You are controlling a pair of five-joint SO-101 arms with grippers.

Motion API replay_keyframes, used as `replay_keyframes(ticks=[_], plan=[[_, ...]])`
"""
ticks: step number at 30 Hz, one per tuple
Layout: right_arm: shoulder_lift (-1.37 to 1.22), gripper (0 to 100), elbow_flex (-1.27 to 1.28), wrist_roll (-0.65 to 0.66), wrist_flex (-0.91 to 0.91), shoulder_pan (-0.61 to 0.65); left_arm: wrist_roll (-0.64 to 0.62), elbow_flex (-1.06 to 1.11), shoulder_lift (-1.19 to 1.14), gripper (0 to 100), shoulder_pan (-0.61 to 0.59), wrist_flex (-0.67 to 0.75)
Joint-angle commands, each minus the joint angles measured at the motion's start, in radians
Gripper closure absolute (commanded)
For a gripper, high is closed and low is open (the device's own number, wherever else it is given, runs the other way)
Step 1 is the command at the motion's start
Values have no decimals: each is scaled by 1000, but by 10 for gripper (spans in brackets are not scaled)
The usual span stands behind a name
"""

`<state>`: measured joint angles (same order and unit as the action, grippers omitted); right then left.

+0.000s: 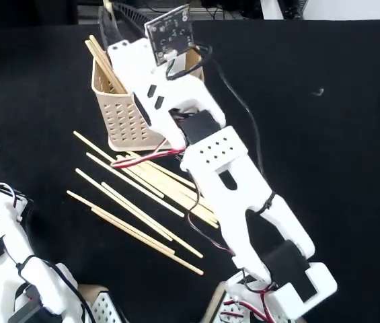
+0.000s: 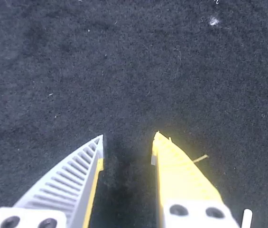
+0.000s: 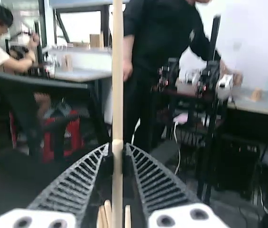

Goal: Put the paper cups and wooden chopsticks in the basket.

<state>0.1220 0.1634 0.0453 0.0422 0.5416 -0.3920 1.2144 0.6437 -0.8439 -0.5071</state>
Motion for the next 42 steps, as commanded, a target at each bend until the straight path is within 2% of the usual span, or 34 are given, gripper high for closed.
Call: replay_keyframes(ticks=[1, 4, 10, 13, 16, 19, 22, 26, 33, 38, 42], plan=[[65, 888, -7, -8, 138, 0, 9, -15, 25, 828, 13, 14], [162, 832, -2, -8, 284, 26, 9, -15, 25, 828, 13, 14], [394, 828, 31, -8, 661, 95, 9, -15, 25, 828, 13, 14], [499, 828, 147, -8, 882, 152, 9, -15, 25, 828, 13, 14], [576, 825, 349, -2, 997, 233, 9, -15, 25, 828, 13, 12], [611, 825, 618, -5, 937, 324, 9, -15, 25, 828, 13, 12], [611, 816, 860, 2, 758, 408, 9, -15, 25, 828, 13, 14], [570, 727, 1038, -6, 546, 483, 9, -15, 25, 828, 13, 14], [298, 720, 943, -3, 534, 489, 9, -15, 25, 829, 13, 14], [119, 769, 828, 2, 535, 497, 9, -15, 25, 829, 12, 12], [33, 848, 762, 3, 563, 497, 9, -15, 25, 829, 12, 12]])
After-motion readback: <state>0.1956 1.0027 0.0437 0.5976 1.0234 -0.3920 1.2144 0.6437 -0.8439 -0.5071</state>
